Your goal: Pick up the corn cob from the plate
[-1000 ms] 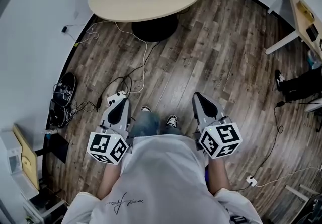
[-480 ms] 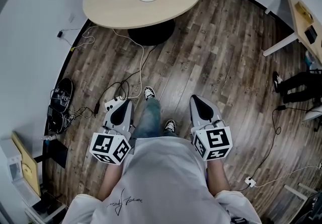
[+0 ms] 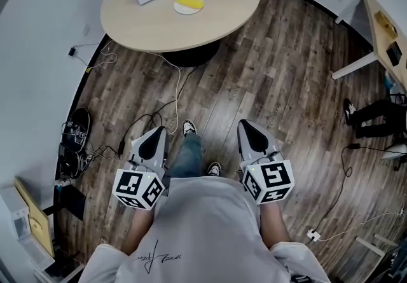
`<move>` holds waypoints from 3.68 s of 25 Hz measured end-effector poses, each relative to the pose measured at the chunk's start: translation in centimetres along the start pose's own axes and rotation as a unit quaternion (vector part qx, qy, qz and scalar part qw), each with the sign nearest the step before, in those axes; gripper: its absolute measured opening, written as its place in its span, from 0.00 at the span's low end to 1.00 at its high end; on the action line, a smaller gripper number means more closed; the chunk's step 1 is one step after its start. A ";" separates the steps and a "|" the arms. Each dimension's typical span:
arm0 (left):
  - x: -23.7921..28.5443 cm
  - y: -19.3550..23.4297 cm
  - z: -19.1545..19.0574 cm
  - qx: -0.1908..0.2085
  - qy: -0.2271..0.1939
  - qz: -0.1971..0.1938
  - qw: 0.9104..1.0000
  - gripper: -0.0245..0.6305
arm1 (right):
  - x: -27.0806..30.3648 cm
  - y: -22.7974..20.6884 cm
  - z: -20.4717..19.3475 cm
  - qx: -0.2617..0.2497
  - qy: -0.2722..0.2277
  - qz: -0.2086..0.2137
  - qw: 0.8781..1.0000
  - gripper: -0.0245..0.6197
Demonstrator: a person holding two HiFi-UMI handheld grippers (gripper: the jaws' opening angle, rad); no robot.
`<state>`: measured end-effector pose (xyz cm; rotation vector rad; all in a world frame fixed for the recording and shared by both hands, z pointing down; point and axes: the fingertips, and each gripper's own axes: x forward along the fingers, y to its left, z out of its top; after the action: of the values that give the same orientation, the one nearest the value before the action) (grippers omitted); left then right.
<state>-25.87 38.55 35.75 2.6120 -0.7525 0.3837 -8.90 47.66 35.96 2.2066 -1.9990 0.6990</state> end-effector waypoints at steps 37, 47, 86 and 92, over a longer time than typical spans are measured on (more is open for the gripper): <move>16.2 18.5 14.2 0.020 -0.008 -0.054 0.998 0.03 | 23.3 1.4 12.9 -0.022 0.027 -0.040 0.999 0.06; 18.6 18.9 14.5 0.012 0.002 -0.057 0.998 0.03 | 25.8 0.6 13.4 -0.017 0.038 -0.028 0.999 0.06; 38.9 18.0 22.8 0.044 -0.026 0.079 0.996 0.03 | 44.6 -14.3 23.7 -0.051 0.050 0.145 0.987 0.06; 39.2 19.2 23.0 0.031 -0.033 0.103 0.994 0.03 | 46.9 -14.1 23.9 -0.075 0.060 0.165 0.981 0.06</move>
<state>-1.09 -4.09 35.21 2.6240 -1.0531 0.3856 13.26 -2.10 35.97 1.7253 -2.2950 0.6672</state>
